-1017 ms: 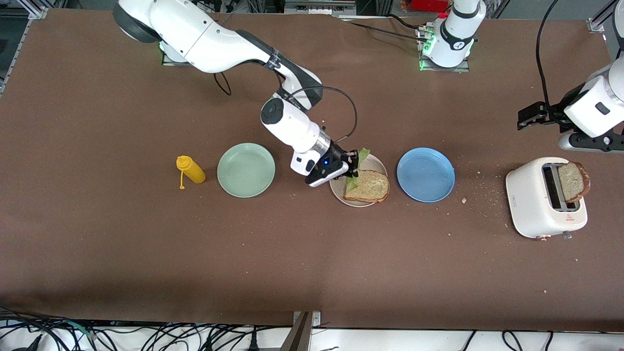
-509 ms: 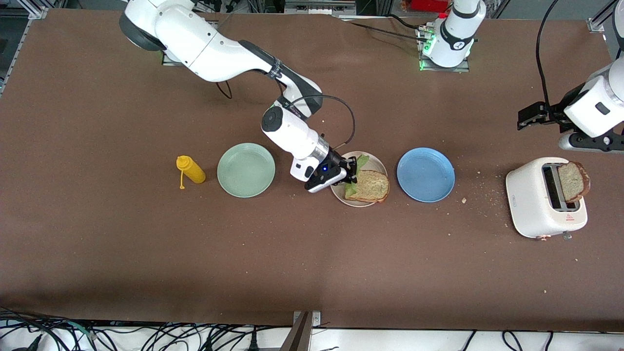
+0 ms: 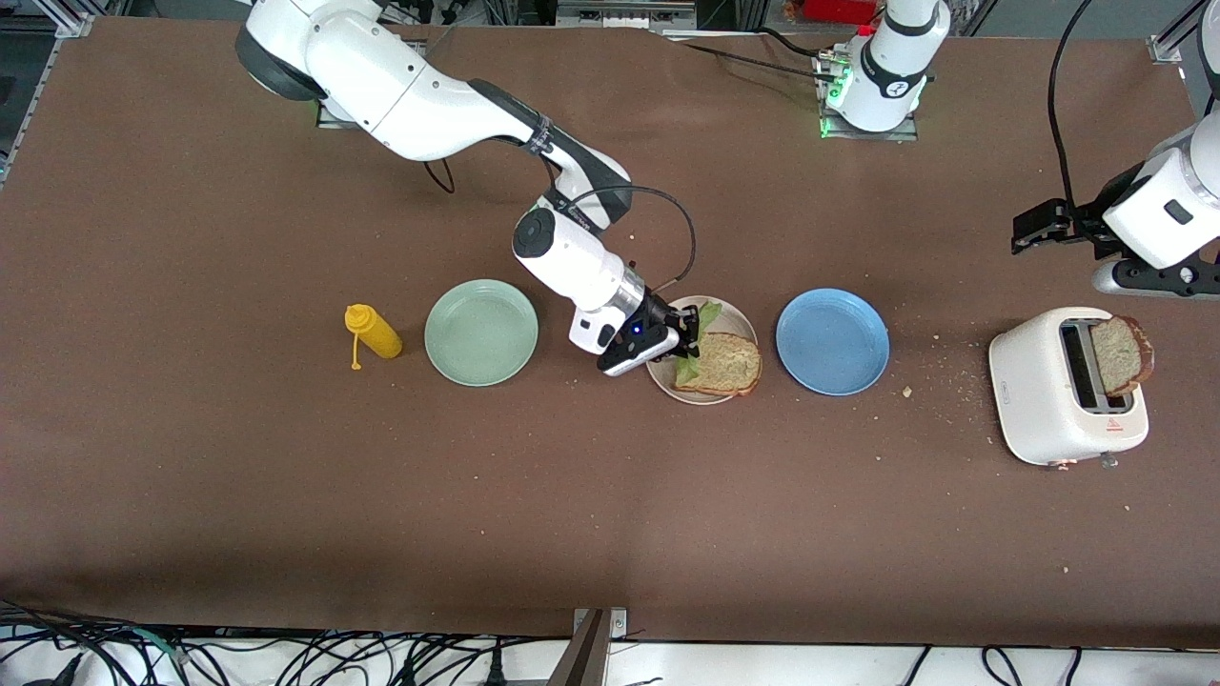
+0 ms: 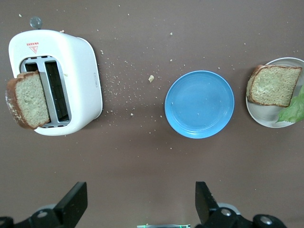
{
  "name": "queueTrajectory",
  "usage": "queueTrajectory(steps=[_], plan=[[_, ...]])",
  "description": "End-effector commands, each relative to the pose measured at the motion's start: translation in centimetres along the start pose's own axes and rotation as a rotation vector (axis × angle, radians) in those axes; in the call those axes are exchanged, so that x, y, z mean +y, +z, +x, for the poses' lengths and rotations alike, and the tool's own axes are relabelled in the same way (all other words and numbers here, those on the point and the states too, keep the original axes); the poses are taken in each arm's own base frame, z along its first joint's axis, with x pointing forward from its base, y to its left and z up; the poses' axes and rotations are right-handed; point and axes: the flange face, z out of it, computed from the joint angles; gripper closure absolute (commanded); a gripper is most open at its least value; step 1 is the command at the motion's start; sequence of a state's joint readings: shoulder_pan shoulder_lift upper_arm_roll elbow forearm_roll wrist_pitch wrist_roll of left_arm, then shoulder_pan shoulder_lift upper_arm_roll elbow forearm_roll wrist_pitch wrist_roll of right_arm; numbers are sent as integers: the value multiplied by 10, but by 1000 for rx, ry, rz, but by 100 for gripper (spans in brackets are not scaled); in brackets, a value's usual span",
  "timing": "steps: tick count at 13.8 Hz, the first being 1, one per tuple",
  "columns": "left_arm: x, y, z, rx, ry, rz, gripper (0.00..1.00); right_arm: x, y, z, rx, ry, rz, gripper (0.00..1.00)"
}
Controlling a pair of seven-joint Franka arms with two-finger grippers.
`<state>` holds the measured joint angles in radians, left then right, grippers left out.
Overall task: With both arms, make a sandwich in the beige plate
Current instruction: 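Lower the lettuce onto the bread slice and open the right gripper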
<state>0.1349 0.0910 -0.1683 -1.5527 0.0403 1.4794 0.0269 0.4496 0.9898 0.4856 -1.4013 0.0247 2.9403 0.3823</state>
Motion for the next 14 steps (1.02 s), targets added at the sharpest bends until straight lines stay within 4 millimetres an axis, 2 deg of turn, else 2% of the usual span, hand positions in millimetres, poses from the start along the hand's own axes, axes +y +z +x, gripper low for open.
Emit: queueTrajectory(steps=[1, 9, 11, 13, 14], plan=[[-4, -3, 0, -2, 8, 18, 0, -4, 3, 7, 30, -19, 14, 0], [-4, -3, 0, -2, 8, 18, 0, -6, 1, 11, 37, -29, 17, 0], [-4, -3, 0, -2, 8, 18, 0, -7, -5, 16, 44, -29, 16, 0], [-4, -3, 0, -2, 8, 18, 0, -5, -23, 25, 39, -39, -12, 0], [-4, -3, 0, -2, 8, 18, 0, 0, -40, 30, 6, -41, -45, 0]])
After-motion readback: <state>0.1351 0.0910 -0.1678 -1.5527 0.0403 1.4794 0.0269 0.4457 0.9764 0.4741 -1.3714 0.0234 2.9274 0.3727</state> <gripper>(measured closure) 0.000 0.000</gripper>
